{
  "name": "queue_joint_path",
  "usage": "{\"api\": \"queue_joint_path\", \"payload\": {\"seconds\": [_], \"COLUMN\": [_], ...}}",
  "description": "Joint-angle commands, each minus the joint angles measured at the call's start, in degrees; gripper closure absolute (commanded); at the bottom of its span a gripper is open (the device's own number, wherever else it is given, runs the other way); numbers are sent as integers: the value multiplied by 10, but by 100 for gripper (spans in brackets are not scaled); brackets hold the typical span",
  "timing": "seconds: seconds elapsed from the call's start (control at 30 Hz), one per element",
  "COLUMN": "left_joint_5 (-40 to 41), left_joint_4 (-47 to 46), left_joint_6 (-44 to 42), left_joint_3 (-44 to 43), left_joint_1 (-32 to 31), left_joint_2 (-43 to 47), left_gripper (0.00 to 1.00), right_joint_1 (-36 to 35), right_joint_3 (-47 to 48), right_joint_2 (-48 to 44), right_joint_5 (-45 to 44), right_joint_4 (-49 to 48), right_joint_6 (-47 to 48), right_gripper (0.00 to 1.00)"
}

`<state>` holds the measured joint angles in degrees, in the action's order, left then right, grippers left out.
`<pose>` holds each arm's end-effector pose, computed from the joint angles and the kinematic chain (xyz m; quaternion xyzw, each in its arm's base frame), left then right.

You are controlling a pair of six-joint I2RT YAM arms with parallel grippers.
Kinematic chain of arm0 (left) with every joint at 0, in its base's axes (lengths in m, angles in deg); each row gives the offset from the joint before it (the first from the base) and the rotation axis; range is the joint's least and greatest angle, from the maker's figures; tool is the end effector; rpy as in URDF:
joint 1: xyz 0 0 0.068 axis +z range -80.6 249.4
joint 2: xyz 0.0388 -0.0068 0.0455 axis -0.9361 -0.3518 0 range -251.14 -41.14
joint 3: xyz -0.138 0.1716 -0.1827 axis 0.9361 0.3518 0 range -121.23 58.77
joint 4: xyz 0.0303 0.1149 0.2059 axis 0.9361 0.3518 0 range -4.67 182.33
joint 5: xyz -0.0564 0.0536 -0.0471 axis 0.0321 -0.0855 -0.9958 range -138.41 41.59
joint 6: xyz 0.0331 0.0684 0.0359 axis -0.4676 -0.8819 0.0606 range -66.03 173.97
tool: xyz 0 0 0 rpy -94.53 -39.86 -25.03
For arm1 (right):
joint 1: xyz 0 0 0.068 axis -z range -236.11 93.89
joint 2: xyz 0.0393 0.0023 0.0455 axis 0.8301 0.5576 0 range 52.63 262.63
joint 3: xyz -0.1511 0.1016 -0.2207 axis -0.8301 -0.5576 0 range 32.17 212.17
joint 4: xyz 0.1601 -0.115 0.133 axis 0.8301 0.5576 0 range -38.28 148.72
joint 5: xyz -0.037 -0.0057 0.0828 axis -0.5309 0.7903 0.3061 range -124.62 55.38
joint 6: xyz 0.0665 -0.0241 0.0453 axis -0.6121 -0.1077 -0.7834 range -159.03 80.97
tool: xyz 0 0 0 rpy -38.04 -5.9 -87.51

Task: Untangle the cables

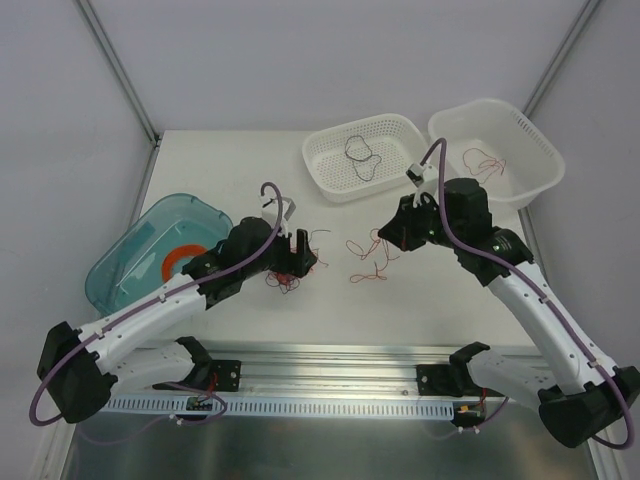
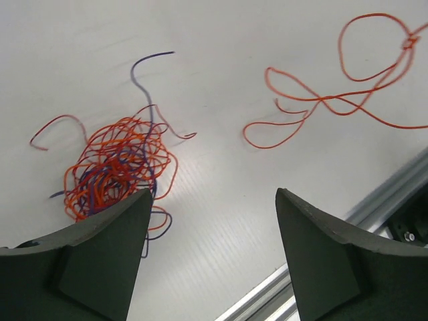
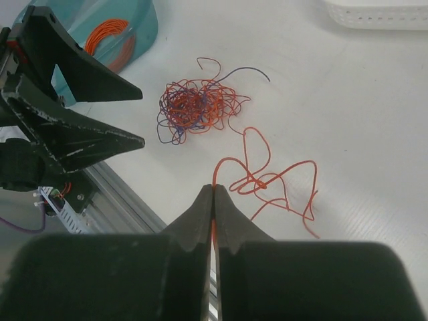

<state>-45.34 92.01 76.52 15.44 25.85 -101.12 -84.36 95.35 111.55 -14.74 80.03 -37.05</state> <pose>0.1795 -0.1653 0.2901 0.1378 0.8239 -0.2808 0.4726 0.1837 0.1270 0.3692 -0.3062 0.7733 0.2629 0.4891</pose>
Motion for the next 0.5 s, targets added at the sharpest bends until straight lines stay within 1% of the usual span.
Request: {"api": "queue_joint_path", "payload": {"seconds": [0.0, 0.13, 0.17, 0.23, 0.37, 0.47], "left_joint_5": [-55, -60, -61, -65, -98, -113], "left_joint_4": [-57, -108, -132, -151, -186, -211], "left_joint_6": [-62, -64, -65, -77, -101, -107], "left_joint_3": [8, 4, 3, -2, -31, -35], "left_joint_1": [-18, -42, -50, -58, -74, -79], "left_joint_2": [10, -5, -9, -31, -76, -92], "left_gripper": [25, 25, 26, 27, 30, 32], "right_joint_1": [-12, -25, -28, -35, -44, -50], "right_joint_3": [-8, -18, -18, -20, -23, -27], "right_joint_2": [1, 10, 12, 13, 12, 9], "right_joint_5": [26, 27, 28, 30, 36, 41], "right_joint_4": [-91, -108, -112, -120, -128, -133], "right_joint_6": [-33, -50, -53, -56, -65, -75], "right_gripper": [99, 99, 99, 99, 99, 99]}}
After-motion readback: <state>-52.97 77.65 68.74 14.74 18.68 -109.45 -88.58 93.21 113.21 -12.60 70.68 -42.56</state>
